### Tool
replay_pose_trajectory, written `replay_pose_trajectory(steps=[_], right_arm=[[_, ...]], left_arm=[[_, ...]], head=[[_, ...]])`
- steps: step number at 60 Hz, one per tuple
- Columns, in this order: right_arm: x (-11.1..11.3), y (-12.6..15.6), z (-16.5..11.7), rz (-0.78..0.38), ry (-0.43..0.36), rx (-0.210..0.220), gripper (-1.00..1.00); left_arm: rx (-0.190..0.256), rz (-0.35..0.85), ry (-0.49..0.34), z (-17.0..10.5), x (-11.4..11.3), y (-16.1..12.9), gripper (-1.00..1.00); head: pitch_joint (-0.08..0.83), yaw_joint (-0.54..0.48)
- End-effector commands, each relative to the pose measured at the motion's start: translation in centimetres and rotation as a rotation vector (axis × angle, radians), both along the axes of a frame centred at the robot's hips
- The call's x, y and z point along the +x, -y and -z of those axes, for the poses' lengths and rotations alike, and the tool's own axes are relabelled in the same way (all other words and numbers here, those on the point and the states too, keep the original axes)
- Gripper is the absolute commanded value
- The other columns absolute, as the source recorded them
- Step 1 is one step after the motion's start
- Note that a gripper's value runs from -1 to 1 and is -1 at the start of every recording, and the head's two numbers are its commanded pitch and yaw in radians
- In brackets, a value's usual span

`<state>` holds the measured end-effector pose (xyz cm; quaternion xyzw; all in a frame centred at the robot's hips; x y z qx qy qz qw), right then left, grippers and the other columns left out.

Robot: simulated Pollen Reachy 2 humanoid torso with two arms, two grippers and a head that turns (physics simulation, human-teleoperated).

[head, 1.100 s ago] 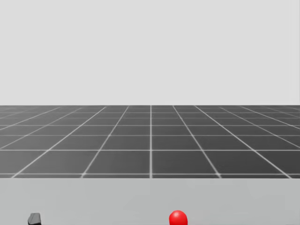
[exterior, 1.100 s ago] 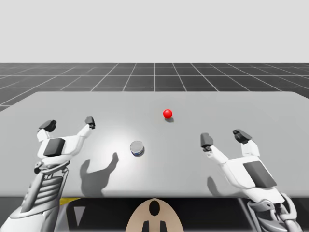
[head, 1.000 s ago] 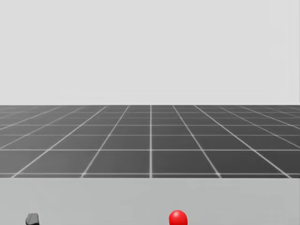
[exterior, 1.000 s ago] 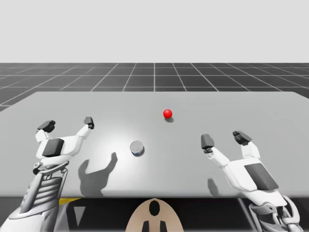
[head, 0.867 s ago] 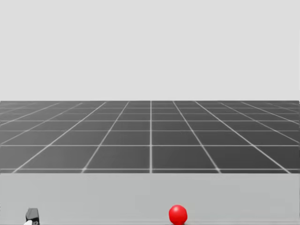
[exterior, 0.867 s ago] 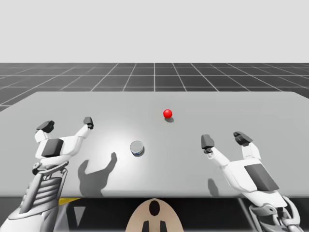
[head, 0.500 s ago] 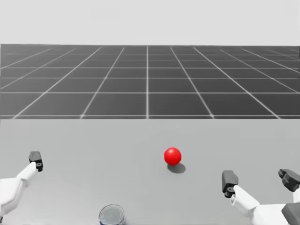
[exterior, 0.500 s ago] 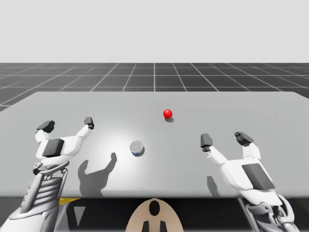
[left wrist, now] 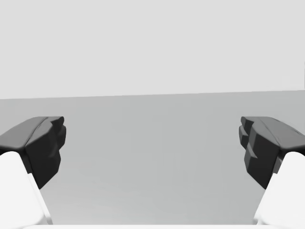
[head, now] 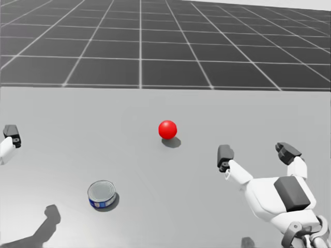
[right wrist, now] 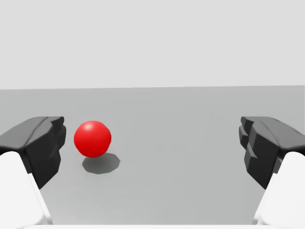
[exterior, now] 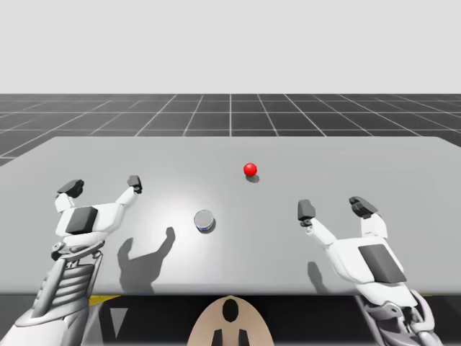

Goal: Watch the red light. When it turns green, pick up the object.

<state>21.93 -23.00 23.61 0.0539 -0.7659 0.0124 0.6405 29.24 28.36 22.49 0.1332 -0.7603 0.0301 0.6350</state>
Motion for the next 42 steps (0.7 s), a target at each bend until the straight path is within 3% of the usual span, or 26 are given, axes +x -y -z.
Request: replay_pose_trajectory(steps=[1,42], right_arm=[[-0.09,-0.33,0.2,-0.005,-0.003,0.023,-1.0],[-0.07,-0.46,0.39,0.01,0.012,-0.005,-1.0]], left_arm=[[-0.003,0.004,-0.002,-0.02,-0.03,0.11,-1.0],[-0.004,0.013,-0.009,0.02,-0.1,0.14,-1.0]], head=[[0.456,-0.11],[0.457,-0.1]])
